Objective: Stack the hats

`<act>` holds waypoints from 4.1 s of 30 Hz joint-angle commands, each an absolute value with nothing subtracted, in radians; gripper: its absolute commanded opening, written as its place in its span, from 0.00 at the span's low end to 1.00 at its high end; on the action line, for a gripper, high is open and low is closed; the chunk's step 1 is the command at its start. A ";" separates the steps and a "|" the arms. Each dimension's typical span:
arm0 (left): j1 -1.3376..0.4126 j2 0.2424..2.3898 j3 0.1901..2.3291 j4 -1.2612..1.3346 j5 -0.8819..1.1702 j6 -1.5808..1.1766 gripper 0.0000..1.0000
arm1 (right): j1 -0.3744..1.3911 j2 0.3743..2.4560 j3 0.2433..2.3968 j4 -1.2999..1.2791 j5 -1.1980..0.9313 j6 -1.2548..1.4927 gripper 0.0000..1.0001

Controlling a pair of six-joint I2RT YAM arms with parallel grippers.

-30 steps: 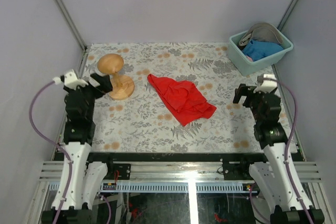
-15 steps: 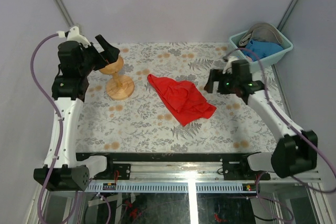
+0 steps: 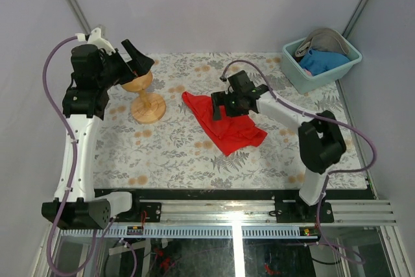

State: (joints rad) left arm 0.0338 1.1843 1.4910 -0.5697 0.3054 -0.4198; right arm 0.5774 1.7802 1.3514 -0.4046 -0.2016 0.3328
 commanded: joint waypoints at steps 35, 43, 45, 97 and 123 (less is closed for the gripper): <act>0.035 1.128 1.545 -0.652 0.447 -0.528 1.00 | 0.493 2.288 2.332 -0.198 0.131 0.160 0.99; 0.035 1.084 1.470 -0.618 0.474 -0.532 1.00 | 0.512 2.306 2.309 -0.700 -0.141 0.454 0.99; 0.035 1.060 1.448 -0.619 0.465 -0.532 1.00 | 0.538 2.315 2.288 -0.771 -0.119 0.464 0.99; 0.035 1.060 1.576 -0.777 0.332 -0.391 1.00 | 0.214 2.092 1.948 0.012 -0.526 0.422 0.99; 0.034 1.037 1.441 -0.548 0.422 -0.469 1.00 | -0.063 2.138 2.052 -0.507 0.096 0.034 0.99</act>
